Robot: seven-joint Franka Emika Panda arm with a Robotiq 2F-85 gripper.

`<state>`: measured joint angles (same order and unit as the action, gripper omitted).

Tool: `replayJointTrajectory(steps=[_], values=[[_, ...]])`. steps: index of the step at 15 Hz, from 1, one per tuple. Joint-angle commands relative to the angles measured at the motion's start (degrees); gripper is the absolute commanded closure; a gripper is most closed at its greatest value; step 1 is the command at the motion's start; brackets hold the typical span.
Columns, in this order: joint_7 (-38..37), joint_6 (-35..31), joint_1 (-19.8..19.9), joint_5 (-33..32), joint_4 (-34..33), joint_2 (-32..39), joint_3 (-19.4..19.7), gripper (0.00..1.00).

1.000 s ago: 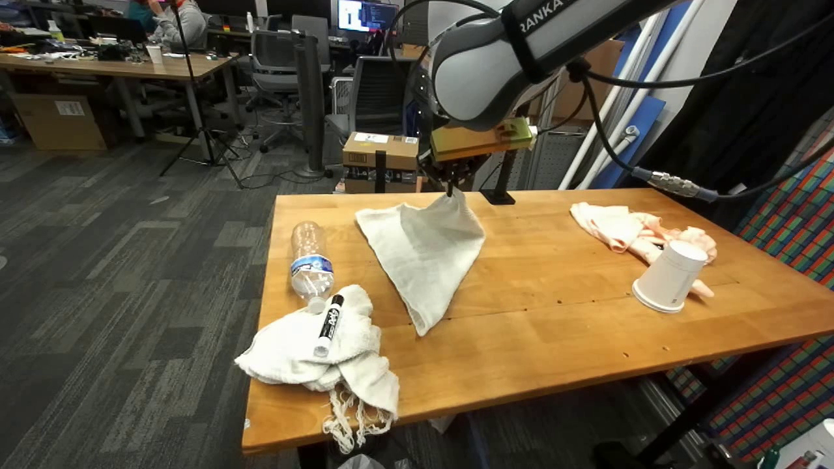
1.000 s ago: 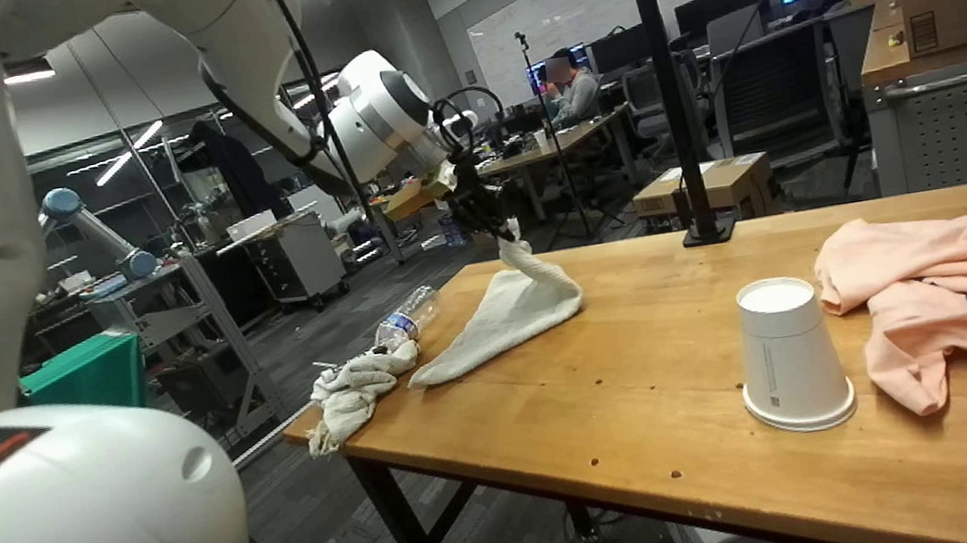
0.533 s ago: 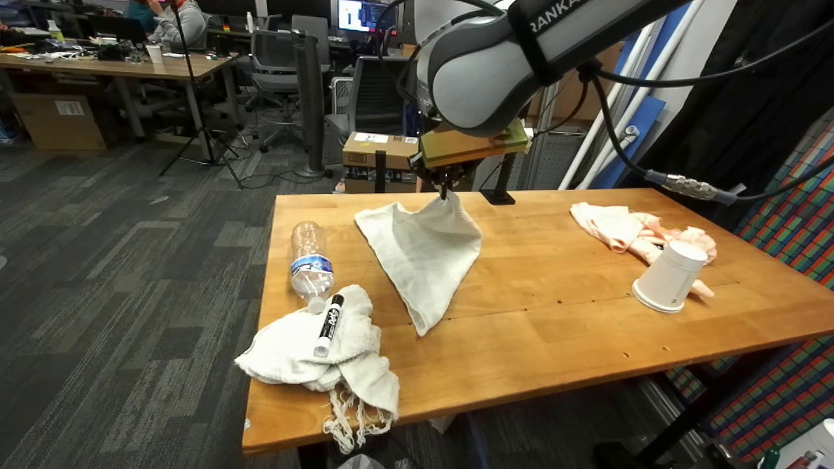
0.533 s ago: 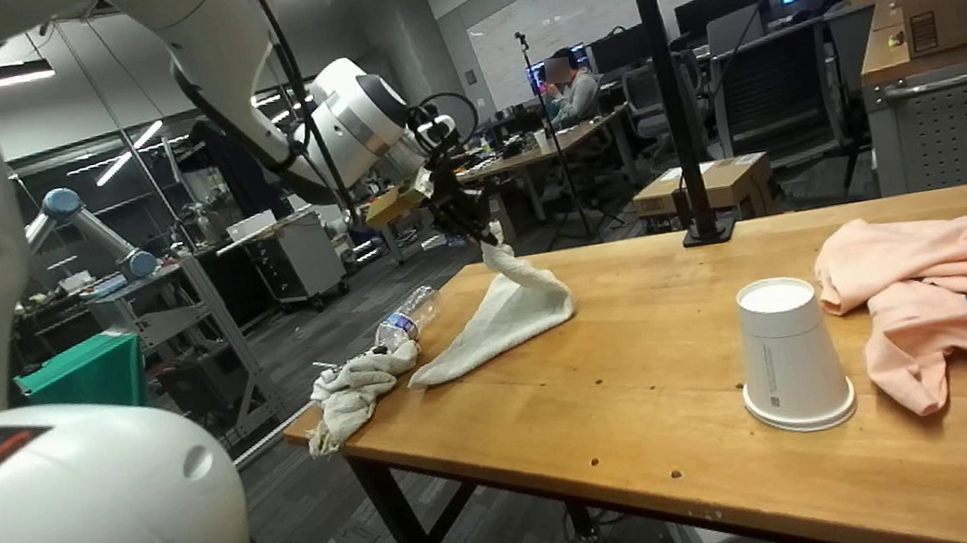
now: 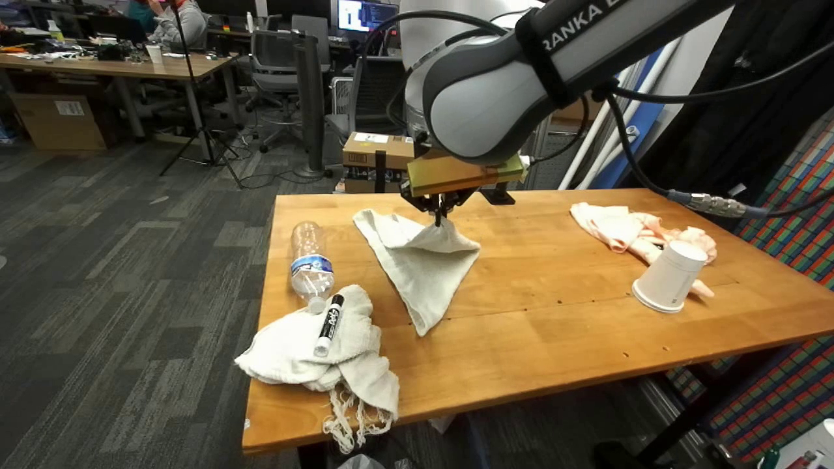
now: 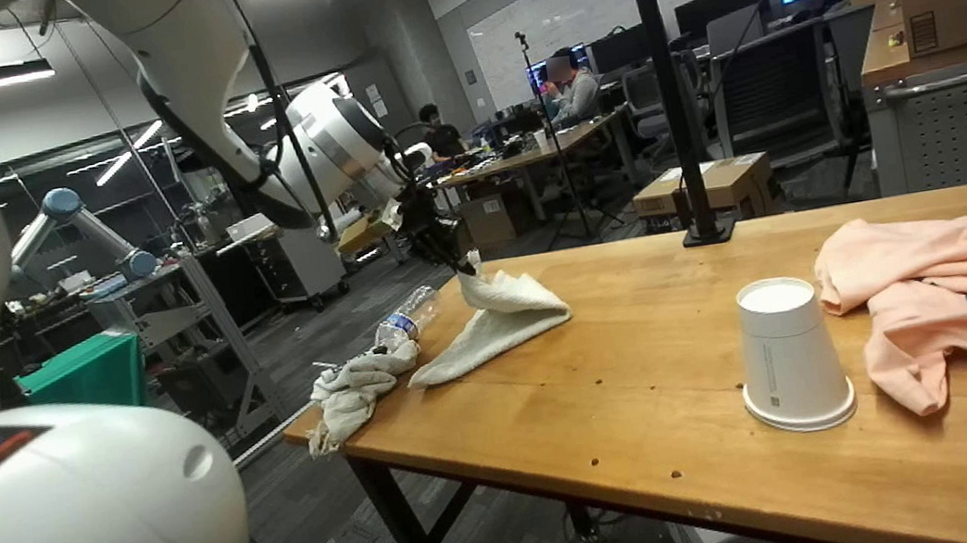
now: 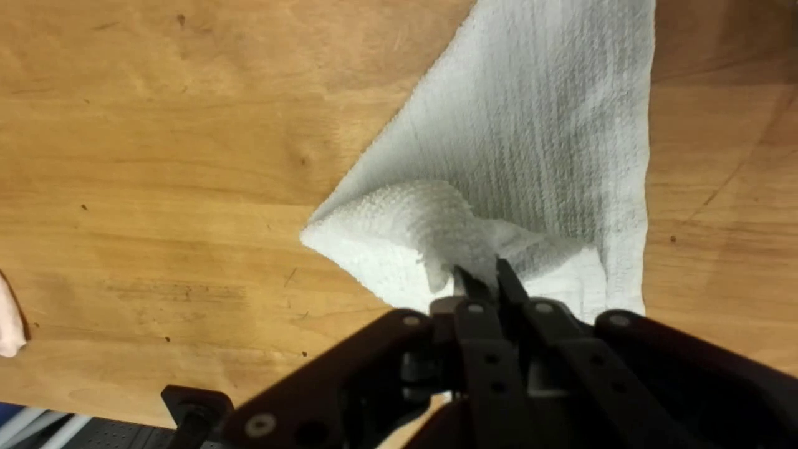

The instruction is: Fold the cloth

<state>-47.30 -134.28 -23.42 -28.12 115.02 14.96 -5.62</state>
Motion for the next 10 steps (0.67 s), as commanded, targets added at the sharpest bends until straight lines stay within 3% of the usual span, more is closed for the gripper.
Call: replayJointTrajectory(steps=[1, 10], values=[[-5.32, -1.09, -0.97, -2.38, 5.58, -3.63, -1.70, 0.95], [-16.49, 0.09, -3.99, -8.16, 13.94, -5.97, -7.33, 0.95]])
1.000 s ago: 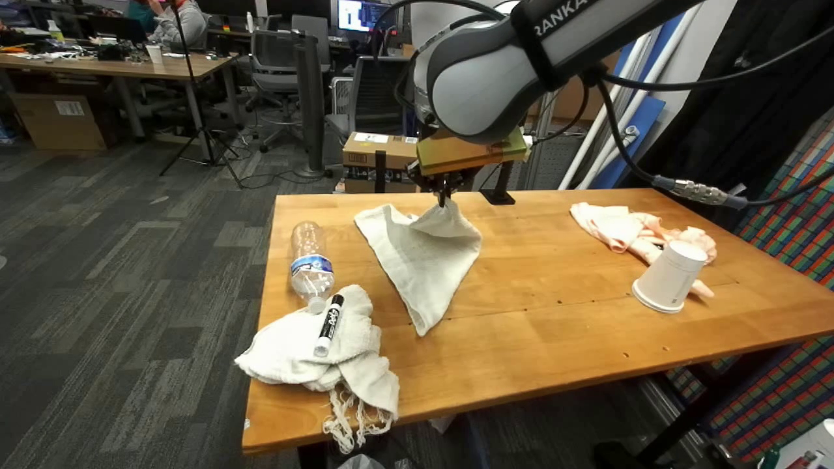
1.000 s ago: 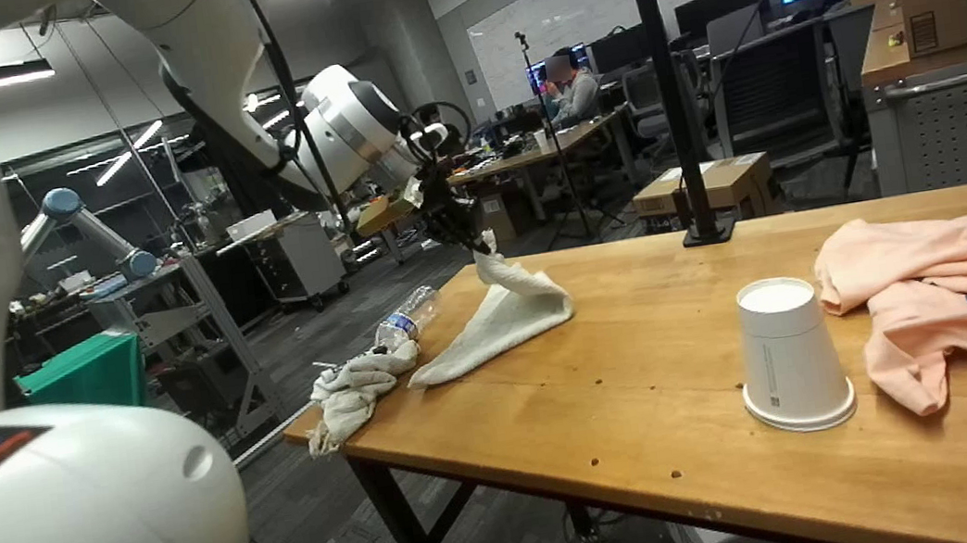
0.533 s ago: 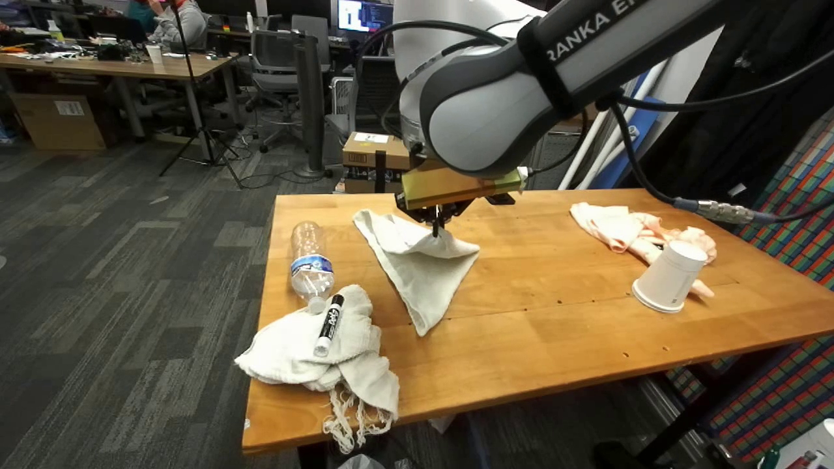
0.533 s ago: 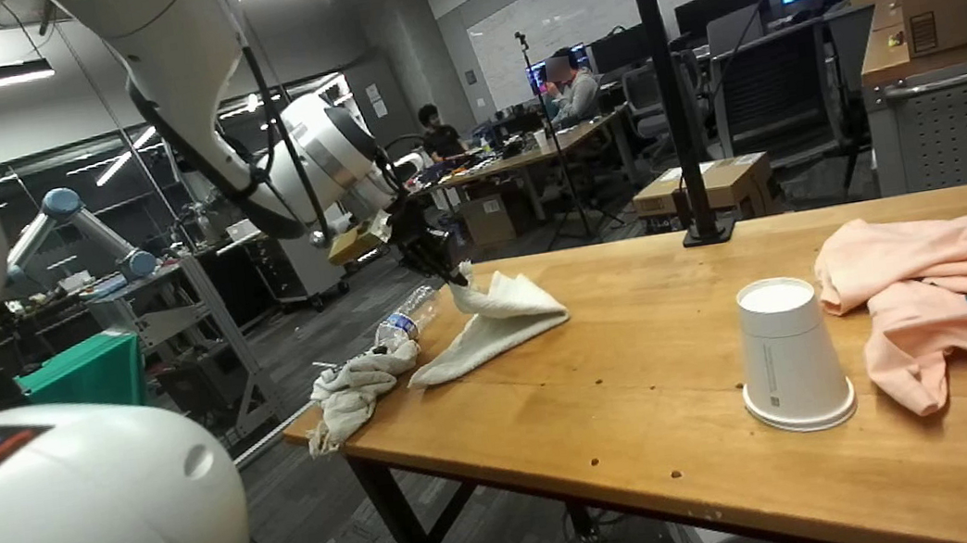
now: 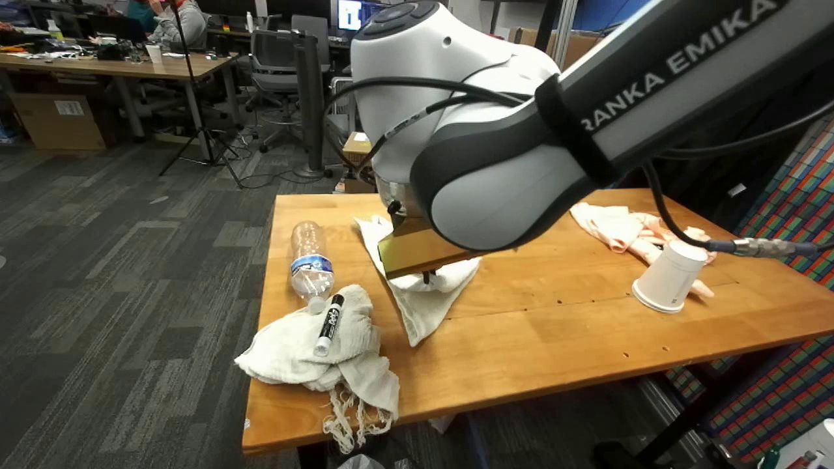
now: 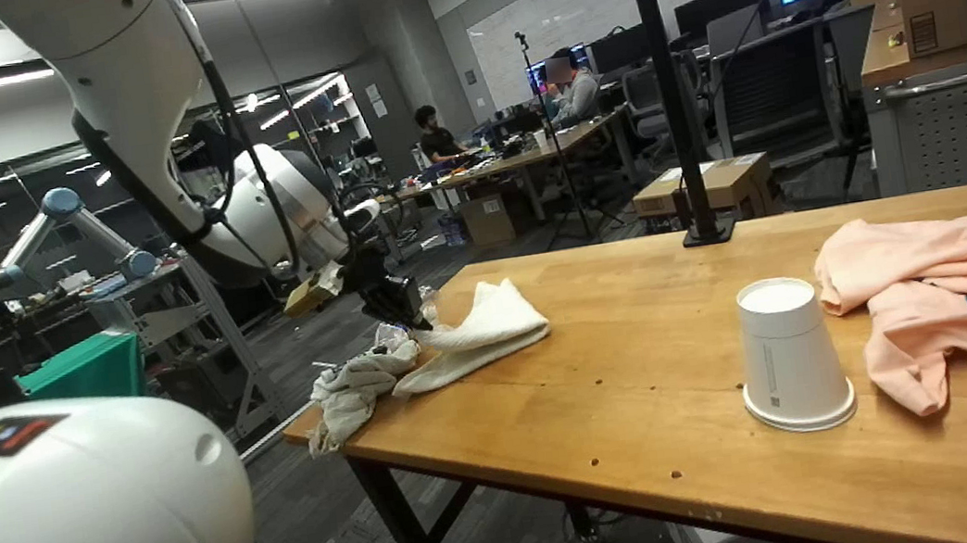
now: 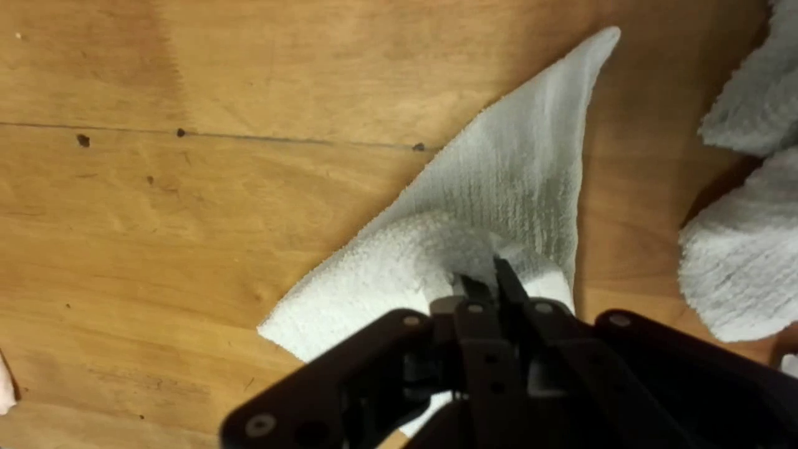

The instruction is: Fold the cloth

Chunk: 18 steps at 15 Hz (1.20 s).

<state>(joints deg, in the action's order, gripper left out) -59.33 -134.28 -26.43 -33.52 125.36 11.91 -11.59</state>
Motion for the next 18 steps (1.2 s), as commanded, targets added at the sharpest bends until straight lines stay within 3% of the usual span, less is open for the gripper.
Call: replayJointTrajectory(steps=[1, 9, 18], values=[[-5.52, 0.18, -1.25, -3.33, 4.19, -2.96, -1.94, 0.95], [-9.91, 1.09, -1.40, -7.77, 4.67, -1.59, -4.20, 0.95], [-9.88, -1.69, -1.00, -4.89, 4.95, -1.21, -5.05, 0.95]])
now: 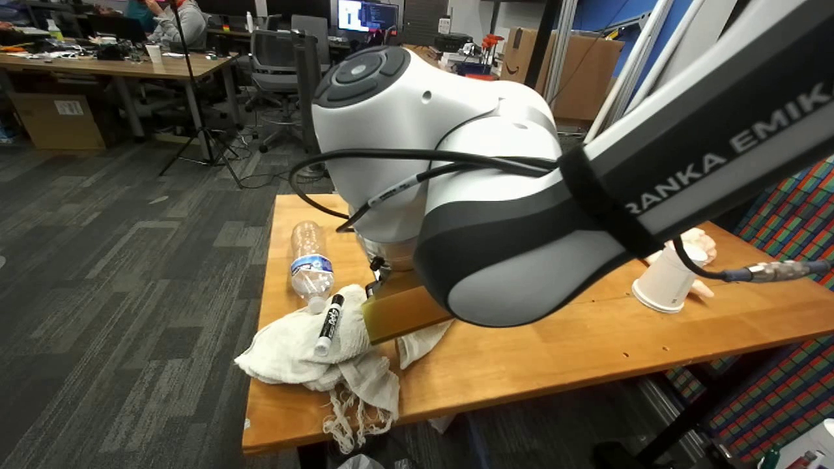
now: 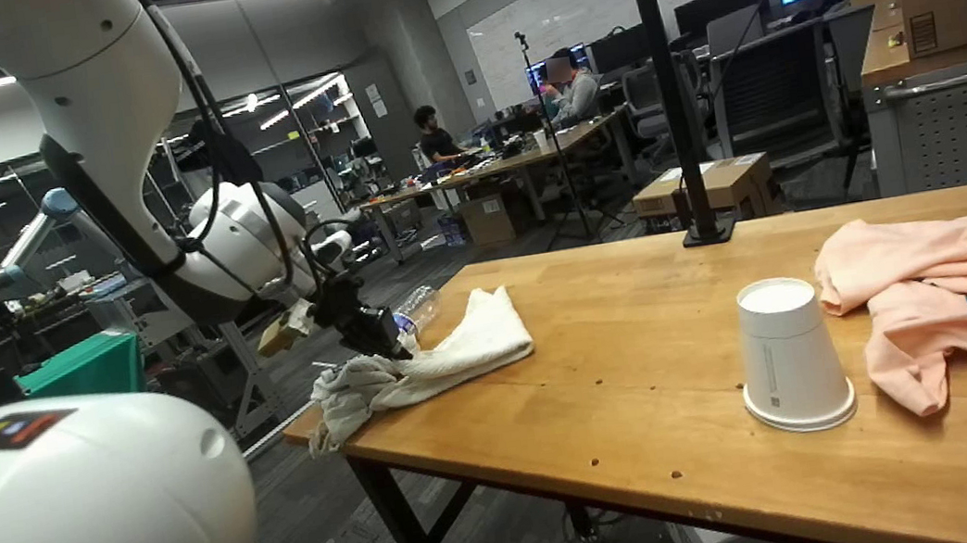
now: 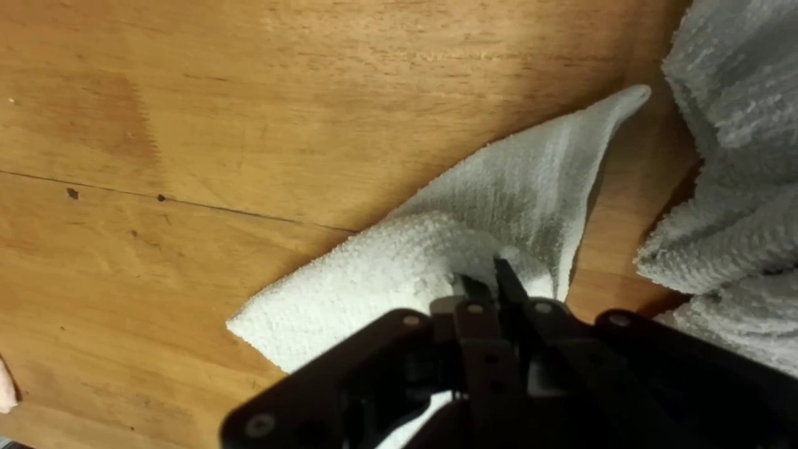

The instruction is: Fold the cloth

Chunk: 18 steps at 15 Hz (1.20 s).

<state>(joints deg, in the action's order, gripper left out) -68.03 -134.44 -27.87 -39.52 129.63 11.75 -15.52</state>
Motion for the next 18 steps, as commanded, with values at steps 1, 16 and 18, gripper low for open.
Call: replayJointTrajectory(steps=[1, 16, 18], values=[[-1.16, -2.08, 0.58, 2.12, 0.73, -0.87, -1.32, 0.95], [0.94, -12.26, 2.77, 16.63, 5.03, -0.02, -0.01, 0.91], [1.29, -13.35, 3.04, 17.87, 5.54, 0.00, 0.09, 0.66]])
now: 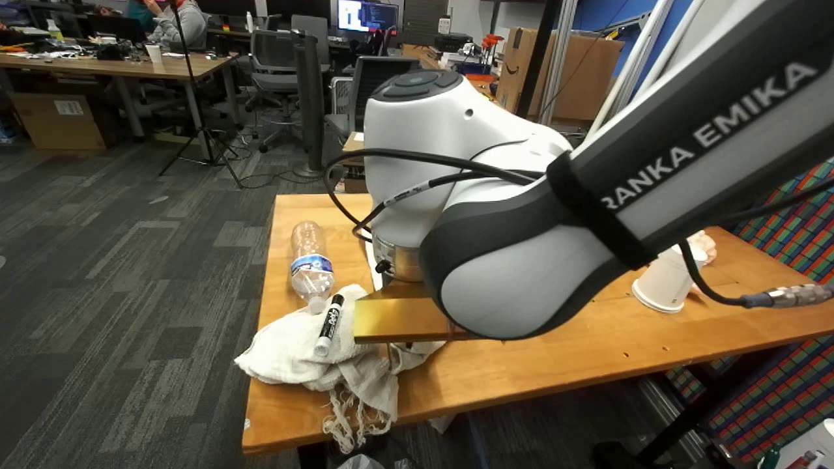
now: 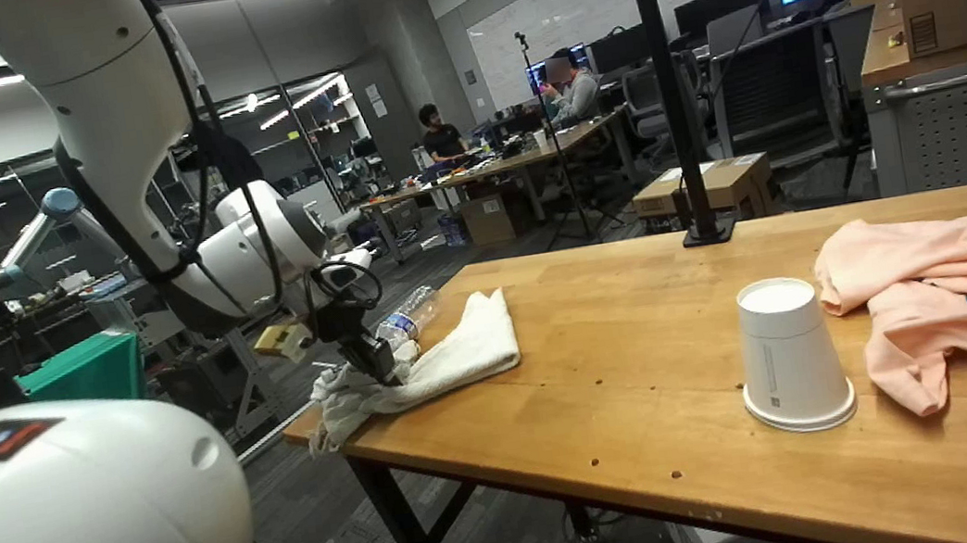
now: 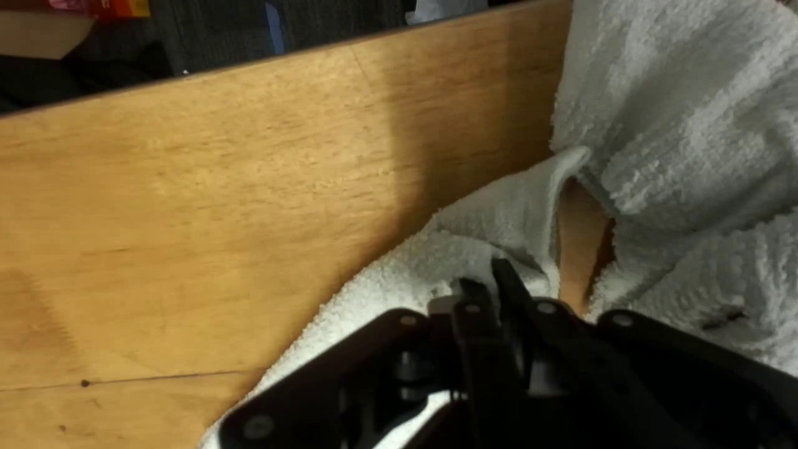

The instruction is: Fold the cloth

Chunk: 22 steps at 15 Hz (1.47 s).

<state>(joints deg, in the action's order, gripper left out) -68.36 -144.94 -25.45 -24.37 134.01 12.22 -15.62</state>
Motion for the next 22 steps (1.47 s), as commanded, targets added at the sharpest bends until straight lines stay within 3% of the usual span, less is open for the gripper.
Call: replayJointTrajectory(steps=[1, 10, 22], values=[[1.74, -3.39, 0.70, 3.41, 1.38, -0.50, 0.26, 0.64], [3.83, -7.22, 1.51, 8.52, 3.24, -1.77, 0.78, 0.01], [3.67, -10.03, 0.74, 9.95, 5.37, -6.20, 0.02, 0.00]])
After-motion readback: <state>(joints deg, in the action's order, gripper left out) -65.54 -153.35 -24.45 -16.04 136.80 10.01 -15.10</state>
